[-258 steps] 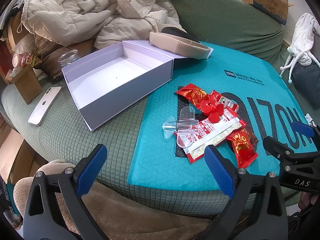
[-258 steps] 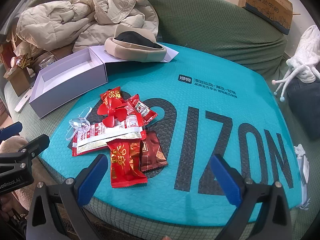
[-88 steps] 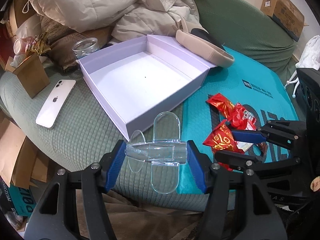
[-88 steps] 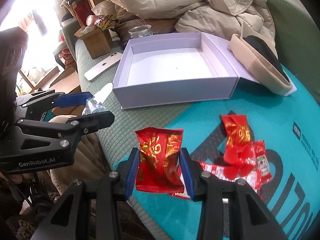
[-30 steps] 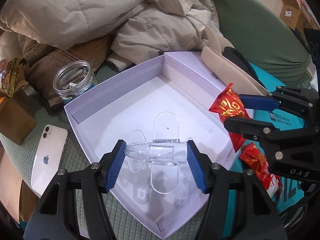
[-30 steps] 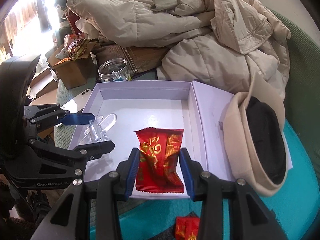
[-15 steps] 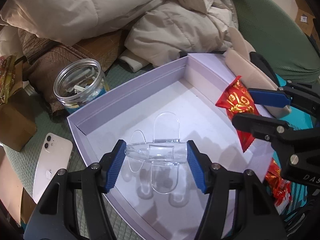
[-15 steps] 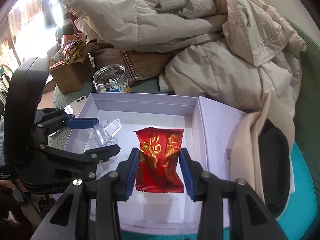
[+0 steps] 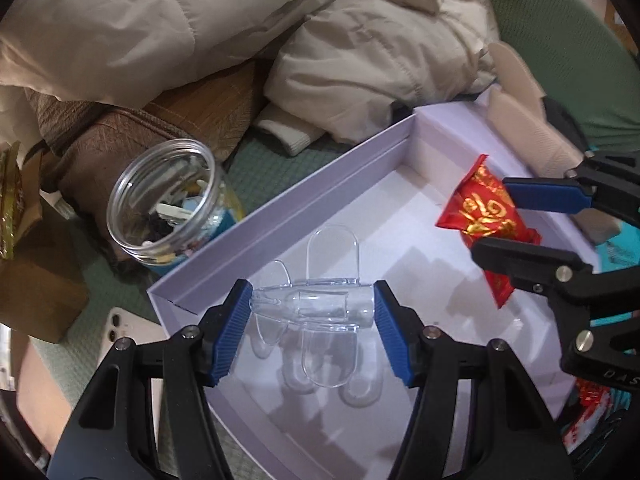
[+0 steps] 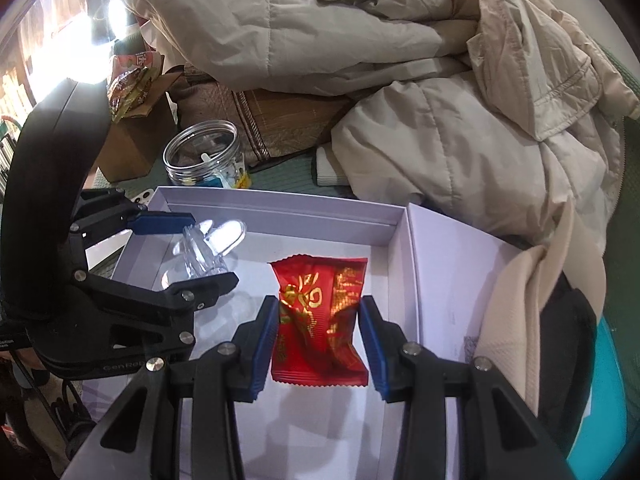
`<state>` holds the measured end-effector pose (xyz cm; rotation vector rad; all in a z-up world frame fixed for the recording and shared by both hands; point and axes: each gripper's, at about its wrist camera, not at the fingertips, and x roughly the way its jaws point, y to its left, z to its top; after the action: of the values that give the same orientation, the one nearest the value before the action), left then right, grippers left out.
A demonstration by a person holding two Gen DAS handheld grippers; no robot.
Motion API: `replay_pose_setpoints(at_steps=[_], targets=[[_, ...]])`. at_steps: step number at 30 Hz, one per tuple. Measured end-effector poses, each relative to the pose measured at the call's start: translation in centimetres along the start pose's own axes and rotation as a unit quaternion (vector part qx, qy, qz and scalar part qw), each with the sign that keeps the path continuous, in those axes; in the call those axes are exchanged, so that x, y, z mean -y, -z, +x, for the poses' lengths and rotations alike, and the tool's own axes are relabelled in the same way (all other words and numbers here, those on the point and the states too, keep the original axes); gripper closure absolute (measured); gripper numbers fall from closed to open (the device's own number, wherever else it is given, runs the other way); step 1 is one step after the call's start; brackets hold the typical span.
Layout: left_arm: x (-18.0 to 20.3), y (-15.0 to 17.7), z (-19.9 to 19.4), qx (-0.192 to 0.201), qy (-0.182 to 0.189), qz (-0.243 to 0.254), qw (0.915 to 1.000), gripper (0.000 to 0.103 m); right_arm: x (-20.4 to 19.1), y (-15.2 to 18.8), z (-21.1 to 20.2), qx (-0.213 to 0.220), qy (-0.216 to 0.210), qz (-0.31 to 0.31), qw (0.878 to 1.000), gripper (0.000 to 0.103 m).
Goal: Organize objects
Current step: 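Lower and release the clear toy into the white box while the right tool releases the candy there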
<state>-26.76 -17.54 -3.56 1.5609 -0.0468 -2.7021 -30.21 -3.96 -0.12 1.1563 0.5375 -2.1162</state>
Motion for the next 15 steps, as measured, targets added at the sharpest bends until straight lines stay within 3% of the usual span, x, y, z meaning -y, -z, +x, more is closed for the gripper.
replay_pose_setpoints(at_steps=[6, 15], targets=[[0.2, -0.2, 0.9, -0.013, -0.004, 0.016, 0.9998, 0.043, 0.4, -0.2, 1.7, -0.013, -0.001, 0.000, 1.000, 0.062], [-0.2, -0.2, 2.3, -0.034, 0.003, -0.002, 0.9994, 0.043, 0.6, 0.0, 3.2, -0.024, 0.005, -0.006, 1.000, 0.062]])
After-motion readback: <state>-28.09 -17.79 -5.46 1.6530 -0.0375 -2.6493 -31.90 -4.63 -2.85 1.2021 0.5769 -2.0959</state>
